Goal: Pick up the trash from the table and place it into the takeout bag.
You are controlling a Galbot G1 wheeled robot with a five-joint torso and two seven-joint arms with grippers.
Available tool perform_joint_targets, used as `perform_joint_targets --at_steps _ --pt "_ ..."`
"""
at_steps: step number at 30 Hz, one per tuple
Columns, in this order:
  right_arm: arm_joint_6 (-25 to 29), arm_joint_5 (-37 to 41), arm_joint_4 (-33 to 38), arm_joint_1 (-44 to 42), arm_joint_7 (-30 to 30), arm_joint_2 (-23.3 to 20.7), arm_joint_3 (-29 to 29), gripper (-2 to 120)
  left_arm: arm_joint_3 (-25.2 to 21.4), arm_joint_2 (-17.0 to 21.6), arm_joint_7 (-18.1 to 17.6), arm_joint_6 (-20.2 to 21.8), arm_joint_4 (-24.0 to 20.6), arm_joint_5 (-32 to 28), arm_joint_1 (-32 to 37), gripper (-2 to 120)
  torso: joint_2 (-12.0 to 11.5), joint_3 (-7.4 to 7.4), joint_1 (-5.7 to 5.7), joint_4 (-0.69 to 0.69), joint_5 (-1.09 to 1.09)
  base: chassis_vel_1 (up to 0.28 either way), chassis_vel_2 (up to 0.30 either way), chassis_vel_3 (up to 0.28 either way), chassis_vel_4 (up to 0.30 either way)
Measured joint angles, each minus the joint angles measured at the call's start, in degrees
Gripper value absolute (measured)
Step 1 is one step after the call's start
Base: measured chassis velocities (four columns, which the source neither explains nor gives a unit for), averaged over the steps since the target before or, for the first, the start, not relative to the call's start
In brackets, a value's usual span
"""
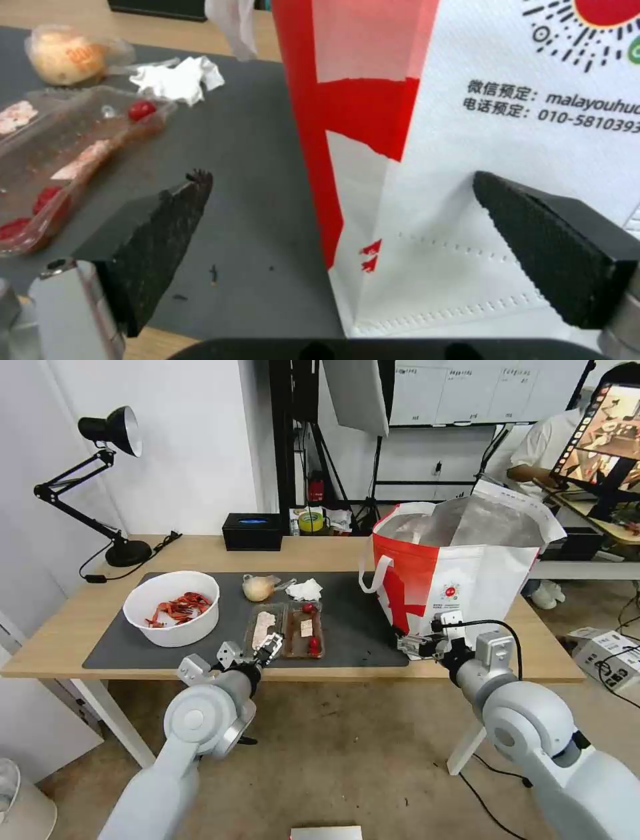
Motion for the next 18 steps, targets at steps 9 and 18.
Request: perform_joint_targets --at_steps 9,18 --pt "0.0 -0.1 -0.2 0.0 0.1 0.0 0.0 100 -0.7 -0.2 1.1 0.0 1.0 -0.3 -0.4 100 0.0 0.00 0.00 0.00 0.00 0.000 0.000 0.000 0.000" --pt "0.1 -0.1 -0.2 0.0 0.2 -0.2 0.5 100 0.4 -0.9 1.2 -0.1 2.6 -0.2 -1.5 100 0.0 0.00 0.00 0.00 0.01 0.000 0.000 0.000 0.000"
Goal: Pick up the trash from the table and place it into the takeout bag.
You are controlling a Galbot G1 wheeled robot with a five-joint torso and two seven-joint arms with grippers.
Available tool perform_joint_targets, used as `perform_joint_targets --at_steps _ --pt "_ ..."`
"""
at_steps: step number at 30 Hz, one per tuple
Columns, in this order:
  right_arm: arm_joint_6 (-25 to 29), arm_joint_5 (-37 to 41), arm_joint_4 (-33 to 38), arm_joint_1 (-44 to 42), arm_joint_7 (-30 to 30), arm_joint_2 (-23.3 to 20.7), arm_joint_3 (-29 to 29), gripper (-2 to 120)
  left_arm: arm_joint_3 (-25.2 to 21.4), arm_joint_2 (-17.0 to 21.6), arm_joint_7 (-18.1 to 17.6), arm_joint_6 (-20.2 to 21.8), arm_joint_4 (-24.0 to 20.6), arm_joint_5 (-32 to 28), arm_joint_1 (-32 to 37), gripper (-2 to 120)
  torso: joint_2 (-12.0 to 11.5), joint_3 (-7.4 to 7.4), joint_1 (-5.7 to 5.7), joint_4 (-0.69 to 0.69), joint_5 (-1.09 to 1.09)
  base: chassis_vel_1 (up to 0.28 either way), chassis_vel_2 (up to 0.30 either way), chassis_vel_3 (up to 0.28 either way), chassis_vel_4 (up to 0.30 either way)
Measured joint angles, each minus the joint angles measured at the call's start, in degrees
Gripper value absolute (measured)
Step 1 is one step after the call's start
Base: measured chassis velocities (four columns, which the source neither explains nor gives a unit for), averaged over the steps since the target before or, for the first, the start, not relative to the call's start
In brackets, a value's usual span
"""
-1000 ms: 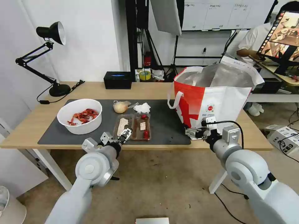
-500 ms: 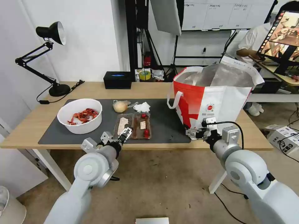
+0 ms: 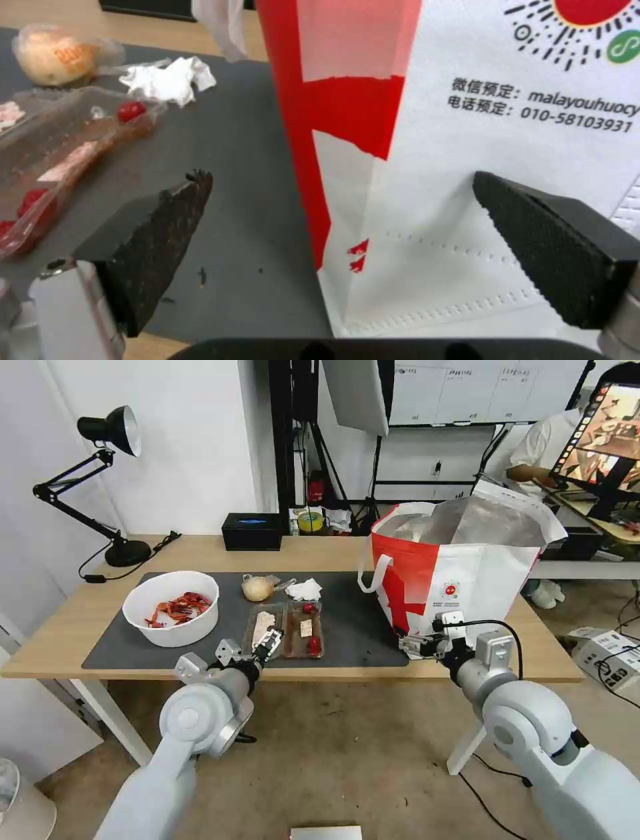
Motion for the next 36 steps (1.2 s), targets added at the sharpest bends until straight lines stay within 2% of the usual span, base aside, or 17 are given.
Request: perform_joint_targets --at_steps 12,20,26,36 --pt "0.1 0.0 -0.1 -0.2 0.3 0.1 0.3 100 0.4 -1.0 0.2 -0.3 1.3 0.3 -0.9 100 0.0 0.00 0.00 0.00 0.00 0.000 0.000 0.000 0.000" --pt "0.1 0.0 -0.1 -0.5 0.5 0.3 0.4 100 0.3 -2.1 0.9 -2.0 2.4 1.5 -1.2 100 0.0 0.00 0.00 0.00 0.00 0.000 0.000 0.000 0.000" --pt "0.1 0.0 0.0 -0.4 0.8 0.4 0.4 100 -1.2 -1.8 4.3 -5.0 1.7 1.6 -0.8 100 0.0 0.00 0.00 0.00 0.00 0.000 0.000 0.000 0.000" --pt "0.1 0.1 0.2 -0.4 1.1 0.4 0.1 100 -2.5 -1.3 7.7 -8.0 1.1 2.2 -1.0 100 0.0 0.00 0.00 0.01 0.00 0.000 0.000 0.000 0.000"
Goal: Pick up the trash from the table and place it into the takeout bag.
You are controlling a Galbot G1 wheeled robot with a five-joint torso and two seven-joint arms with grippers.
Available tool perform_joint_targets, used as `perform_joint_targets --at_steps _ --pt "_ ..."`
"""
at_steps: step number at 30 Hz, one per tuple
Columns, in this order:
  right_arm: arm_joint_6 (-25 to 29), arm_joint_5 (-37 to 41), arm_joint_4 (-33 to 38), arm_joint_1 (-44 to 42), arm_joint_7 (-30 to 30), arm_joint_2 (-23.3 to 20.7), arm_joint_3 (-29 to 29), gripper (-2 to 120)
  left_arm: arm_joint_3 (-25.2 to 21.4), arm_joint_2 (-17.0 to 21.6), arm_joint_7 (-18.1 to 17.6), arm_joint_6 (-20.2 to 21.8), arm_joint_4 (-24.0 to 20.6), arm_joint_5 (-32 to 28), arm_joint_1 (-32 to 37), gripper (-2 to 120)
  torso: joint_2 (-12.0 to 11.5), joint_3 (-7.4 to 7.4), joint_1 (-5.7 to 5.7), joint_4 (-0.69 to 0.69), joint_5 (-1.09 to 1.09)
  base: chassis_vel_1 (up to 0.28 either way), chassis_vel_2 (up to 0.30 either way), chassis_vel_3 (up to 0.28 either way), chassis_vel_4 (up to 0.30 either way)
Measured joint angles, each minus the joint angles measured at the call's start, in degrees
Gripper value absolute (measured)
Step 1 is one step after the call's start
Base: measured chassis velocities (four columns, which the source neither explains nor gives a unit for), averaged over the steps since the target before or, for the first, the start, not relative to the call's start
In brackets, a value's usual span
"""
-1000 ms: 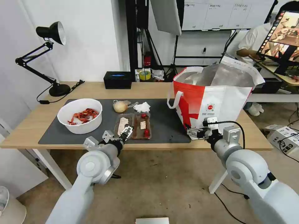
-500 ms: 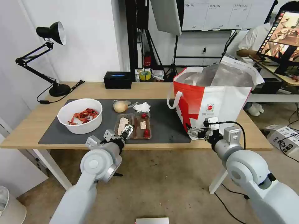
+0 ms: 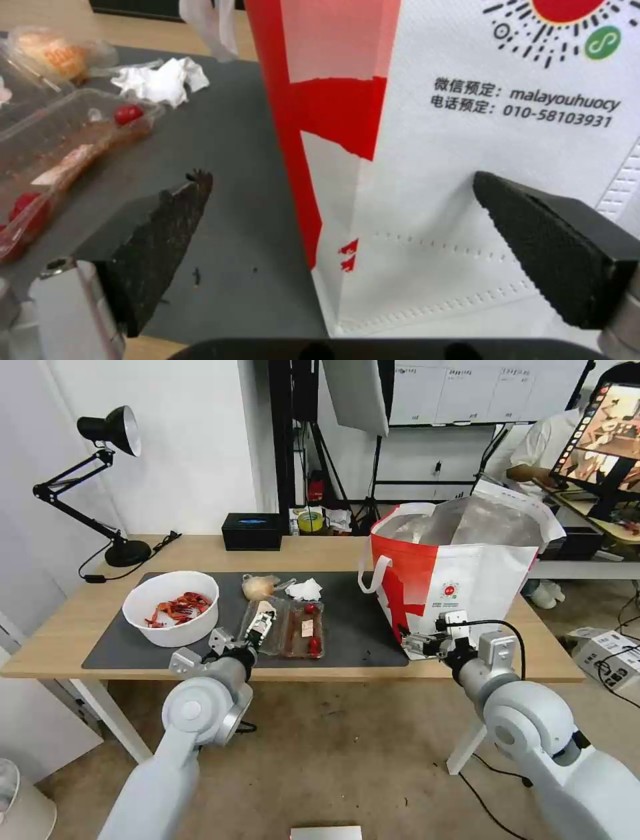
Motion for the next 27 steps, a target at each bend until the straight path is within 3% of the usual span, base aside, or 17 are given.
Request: perform_joint_targets --at_steps 12,27 --pt "0.0 0.0 -0.1 0.3 0.7 0.0 -0.4 100 -0.5 0.6 3.4 -0.9 -2.9 -2.0 -0.1 100 0.0 0.00 0.00 0.00 0.00 0.000 0.000 0.000 0.000" --pt "-0.1 0.3 1.7 -1.0 1.1 -0.1 1.2 100 5.6 -0.7 4.7 -0.4 -0.4 -0.6 -3.5 100 0.0 0.00 0.00 0.00 0.01 0.000 0.000 0.000 0.000"
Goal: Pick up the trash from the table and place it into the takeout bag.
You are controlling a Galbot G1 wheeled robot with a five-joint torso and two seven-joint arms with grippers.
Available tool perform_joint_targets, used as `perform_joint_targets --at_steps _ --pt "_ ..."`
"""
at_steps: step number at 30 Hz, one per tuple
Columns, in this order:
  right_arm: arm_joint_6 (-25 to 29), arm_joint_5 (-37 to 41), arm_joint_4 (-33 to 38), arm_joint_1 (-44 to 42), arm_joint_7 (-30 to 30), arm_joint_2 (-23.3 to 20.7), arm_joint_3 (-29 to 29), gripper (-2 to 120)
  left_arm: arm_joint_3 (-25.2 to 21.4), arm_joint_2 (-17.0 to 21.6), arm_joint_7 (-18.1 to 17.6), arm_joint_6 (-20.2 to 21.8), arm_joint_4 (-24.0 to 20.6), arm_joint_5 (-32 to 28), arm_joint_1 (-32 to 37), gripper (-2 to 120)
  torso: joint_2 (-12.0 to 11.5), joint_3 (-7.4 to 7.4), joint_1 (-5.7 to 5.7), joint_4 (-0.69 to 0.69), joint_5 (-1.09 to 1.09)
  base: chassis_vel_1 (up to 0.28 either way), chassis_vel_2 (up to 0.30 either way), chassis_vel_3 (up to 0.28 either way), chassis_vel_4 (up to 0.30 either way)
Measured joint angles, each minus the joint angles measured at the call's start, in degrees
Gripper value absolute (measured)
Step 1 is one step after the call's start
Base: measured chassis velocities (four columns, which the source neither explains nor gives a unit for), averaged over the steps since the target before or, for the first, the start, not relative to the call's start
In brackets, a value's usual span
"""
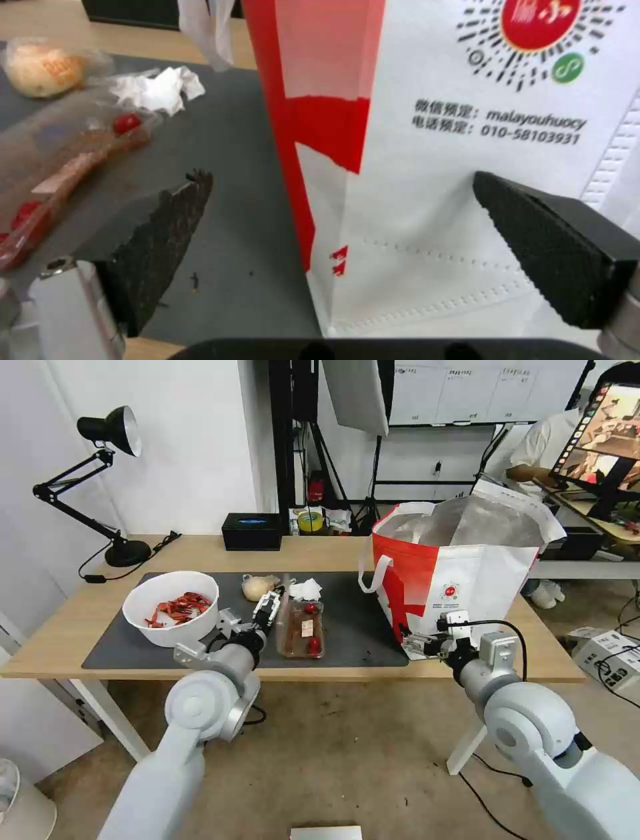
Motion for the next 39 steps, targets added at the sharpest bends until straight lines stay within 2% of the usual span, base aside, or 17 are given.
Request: perform_joint_targets --at_steps 7,11,12,14,15,16,18,19,22,23,26,27,29,34,35,38,39 --pt "0.0 0.2 1.4 -0.6 0.1 0.0 0.7 100 2.6 1.1 0.3 1.8 0.9 2.2 -1.3 100 0.0 0.00 0.00 0.00 0.00 0.000 0.000 0.000 0.000" --pt "0.2 0.6 1.9 -1.0 0.0 0.1 0.9 100 3.9 3.1 2.7 3.5 1.1 7.0 -1.8 100 0.0 0.00 0.00 0.00 0.00 0.000 0.000 0.000 0.000" --pt "0.7 1.6 2.1 -1.0 -0.1 0.1 1.0 100 4.8 4.4 5.4 4.3 1.7 10.5 -2.0 100 0.0 0.00 0.00 0.00 -0.01 0.000 0.000 0.000 0.000" --pt "2.7 5.0 2.3 -0.5 -0.7 0.1 1.1 100 6.8 8.0 13.6 5.3 4.5 23.0 -2.7 100 0.0 0.00 0.00 0.00 0.00 0.000 0.000 0.000 0.000" --pt "2.7 5.0 2.3 -0.5 -0.7 0.1 1.1 100 6.8 8.0 13.6 5.3 4.5 23.0 -2.7 100 0.0 0.00 0.00 0.00 0.00 0.000 0.000 0.000 0.000" --pt "3.5 6.5 2.3 -0.2 -0.9 0.1 1.1 100 7.8 9.5 16.8 5.3 6.0 28.5 -3.2 99 0.0 0.00 0.00 0.00 -0.01 0.000 0.000 0.000 0.000" --pt "5.8 11.0 2.4 1.2 -1.2 0.1 1.0 100 10.3 13.9 24.2 3.8 9.8 41.1 -5.1 95 0.0 0.00 0.00 0.01 -0.02 0.000 0.000 0.000 0.000" --pt "5.8 11.0 2.4 1.2 -1.2 0.1 1.0 100 10.3 13.9 24.2 3.8 9.8 41.1 -5.1 95 0.0 0.00 0.00 0.01 -0.02 0.000 0.000 0.000 0.000" --pt "9.8 16.0 2.1 3.2 -1.4 0.0 -0.1 100 13.5 18.9 33.8 0.0 14.7 53.5 -7.9 87 0.0 0.00 0.00 0.00 -0.02 0.000 0.000 0.000 0.000" --pt "9.8 16.0 2.1 3.2 -1.4 0.0 -0.1 100 13.5 18.9 33.8 0.0 14.7 53.5 -7.9 87 0.0 0.00 0.00 0.00 -0.02 0.000 0.000 0.000 0.000" --pt "11.3 20.2 1.1 4.5 -1.2 0.4 -1.2 100 16.2 21.1 39.9 -1.9 17.6 57.1 -9.6 75 0.0 0.00 0.00 0.01 -0.01 0.000 0.000 0.000 0.000" --pt "11.3 20.2 1.1 4.5 -1.2 0.4 -1.2 100 16.2 21.1 39.9 -1.9 17.6 57.1 -9.6 75 0.0 0.00 0.00 0.01 -0.01 0.000 0.000 0.000 0.000" --pt "11.4 22.7 0.0 5.9 0.0 1.1 -2.5 100 17.0 21.5 42.8 -3.0 18.9 59.0 -9.7 65 0.0 0.00 0.00 -0.02 -0.02 0.000 0.000 0.000 0.000" --pt "11.1 25.3 -2.9 9.7 1.9 2.5 -6.1 100 17.1 21.7 46.2 -4.1 20.2 60.0 -9.0 47 0.0 0.00 0.00 0.01 -0.02 0.000 0.000 0.000 0.000" --pt "11.1 25.3 -2.9 9.7 1.9 2.5 -6.1 100 17.1 21.7 46.2 -4.1 20.2 60.0 -9.0 47 0.0 0.00 0.00 0.01 -0.02 0.000 0.000 0.000 0.000" --pt "9.1 28.6 -6.4 14.0 3.8 4.6 -9.1 100 16.8 21.9 48.0 -4.9 22.0 60.0 -8.6 31 0.0 0.00 0.00 0.00 -0.01 0.000 0.000 0.000 0.000" --pt "9.1 28.6 -6.4 14.0 3.8 4.6 -9.1 100 16.8 21.9 48.0 -4.9 22.0 60.0 -8.6 31 0.0 0.00 0.00 0.00 -0.01 0.000 0.000 0.000 0.000"
